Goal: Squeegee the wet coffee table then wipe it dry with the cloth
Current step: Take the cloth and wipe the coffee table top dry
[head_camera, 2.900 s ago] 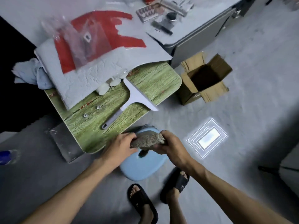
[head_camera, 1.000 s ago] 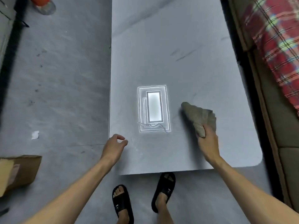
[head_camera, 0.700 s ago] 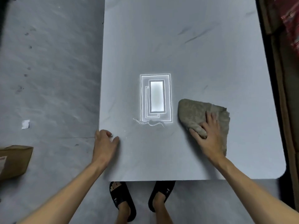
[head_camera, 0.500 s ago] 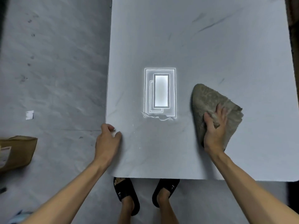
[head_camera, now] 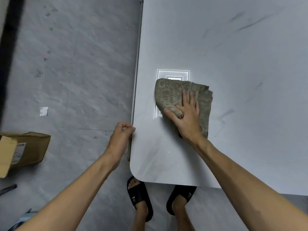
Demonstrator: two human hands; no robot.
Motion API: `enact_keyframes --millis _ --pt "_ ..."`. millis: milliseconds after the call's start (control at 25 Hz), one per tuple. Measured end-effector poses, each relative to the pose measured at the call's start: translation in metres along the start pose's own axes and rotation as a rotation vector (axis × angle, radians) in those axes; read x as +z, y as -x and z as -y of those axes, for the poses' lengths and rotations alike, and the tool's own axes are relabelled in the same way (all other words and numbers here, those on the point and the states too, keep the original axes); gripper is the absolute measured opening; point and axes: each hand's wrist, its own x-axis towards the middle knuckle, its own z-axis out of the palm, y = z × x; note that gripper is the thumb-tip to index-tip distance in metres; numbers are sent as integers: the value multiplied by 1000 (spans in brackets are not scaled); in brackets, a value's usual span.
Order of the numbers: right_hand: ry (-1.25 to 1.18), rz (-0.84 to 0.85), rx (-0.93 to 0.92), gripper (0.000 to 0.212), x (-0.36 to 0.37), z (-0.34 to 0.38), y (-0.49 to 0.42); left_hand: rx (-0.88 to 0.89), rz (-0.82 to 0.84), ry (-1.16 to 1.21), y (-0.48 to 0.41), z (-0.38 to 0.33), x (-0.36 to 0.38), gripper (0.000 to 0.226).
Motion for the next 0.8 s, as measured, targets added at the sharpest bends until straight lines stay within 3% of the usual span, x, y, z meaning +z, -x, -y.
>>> enact_keyframes --millis 160,280,480,600,760,800 --pt "35 28 -50 54 4 4 -3 -25 18 128 -4 2 -1 8" --pt "115 5 -114 46 12 13 -1 -27 36 215 -3 -3 2 3" --pt "372 111 -169 72 9 32 -12 -30 18 269 -4 -5 2 17" --pt "495 60 -259 70 13 33 -20 -28 19 231 -4 -2 3 26" --pt "-2 104 25 63 15 38 -34 -55 49 308 -6 -3 -1 24" --pt "-15 71 75 61 17 40 -38 -58 52 349 -6 -4 -2 21"
